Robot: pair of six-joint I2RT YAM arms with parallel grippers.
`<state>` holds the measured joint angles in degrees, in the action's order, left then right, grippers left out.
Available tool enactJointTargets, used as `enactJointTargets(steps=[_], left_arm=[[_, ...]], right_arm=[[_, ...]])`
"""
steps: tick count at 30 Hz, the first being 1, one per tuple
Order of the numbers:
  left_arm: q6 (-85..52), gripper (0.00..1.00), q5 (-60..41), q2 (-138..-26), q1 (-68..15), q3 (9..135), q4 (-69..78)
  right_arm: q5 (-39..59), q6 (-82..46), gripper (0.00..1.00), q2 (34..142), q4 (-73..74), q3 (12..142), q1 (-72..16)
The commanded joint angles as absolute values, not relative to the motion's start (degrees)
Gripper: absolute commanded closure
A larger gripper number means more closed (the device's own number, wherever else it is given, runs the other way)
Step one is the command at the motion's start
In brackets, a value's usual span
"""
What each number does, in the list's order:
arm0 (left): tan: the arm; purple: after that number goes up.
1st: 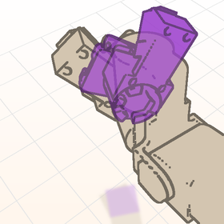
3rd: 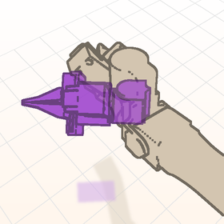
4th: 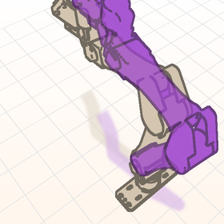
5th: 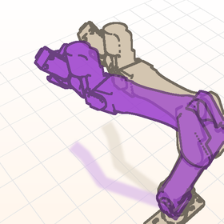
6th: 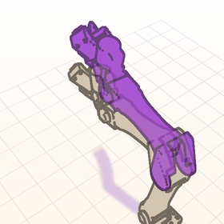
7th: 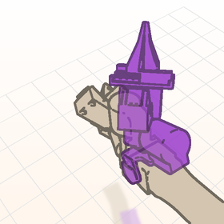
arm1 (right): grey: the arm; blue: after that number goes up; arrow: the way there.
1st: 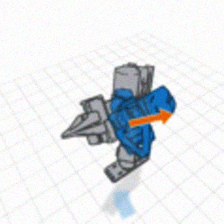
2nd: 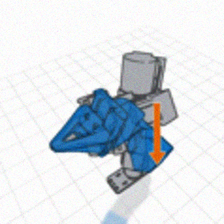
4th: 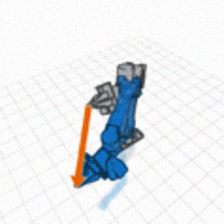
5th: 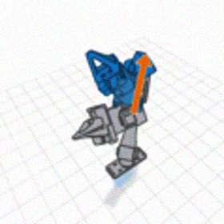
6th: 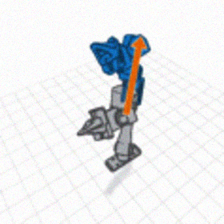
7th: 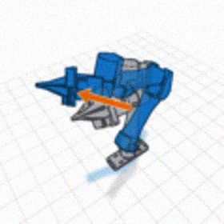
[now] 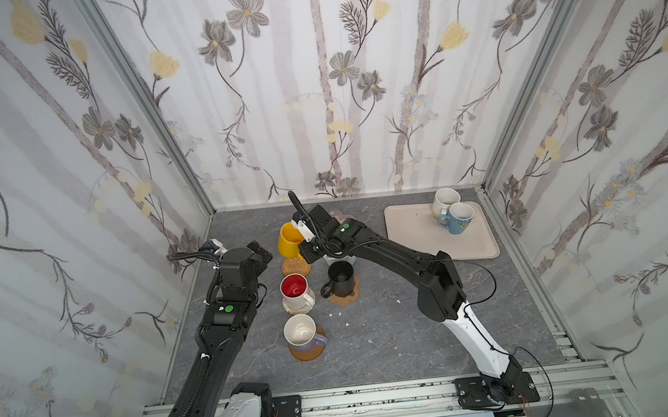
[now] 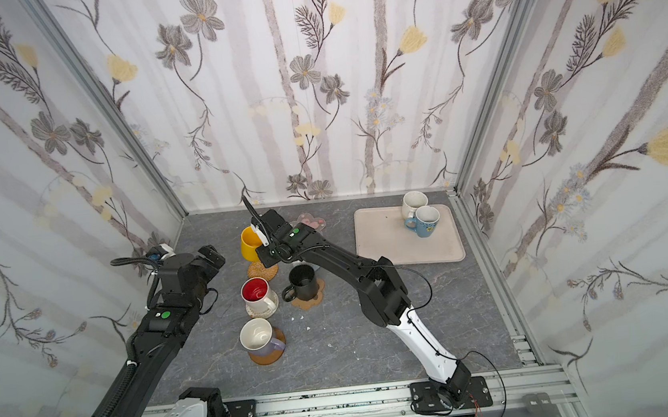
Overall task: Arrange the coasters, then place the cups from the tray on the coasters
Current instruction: 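Carry the yellow mug toward the woven rattan coaster with right gripper, then lower the yellow mug onto the woven rattan coaster with right gripper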
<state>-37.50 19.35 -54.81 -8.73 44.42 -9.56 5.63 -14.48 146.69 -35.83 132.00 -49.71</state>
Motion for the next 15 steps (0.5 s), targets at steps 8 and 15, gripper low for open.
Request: enactJointTargets(steps=[8,15], left_arm=[[-37.46,0.00,18.26,-55.46,-8.68,44.08,-7.39],[-37.27,0.00,17.93,-55.62,-8.79,43.90,-7.16]], right_arm=[[4.01,-14.32,1.00,149.87,-30.76,133.05,-49.84],[3.47,-14.19,1.00,151.86,-30.71,133.13,-49.83]])
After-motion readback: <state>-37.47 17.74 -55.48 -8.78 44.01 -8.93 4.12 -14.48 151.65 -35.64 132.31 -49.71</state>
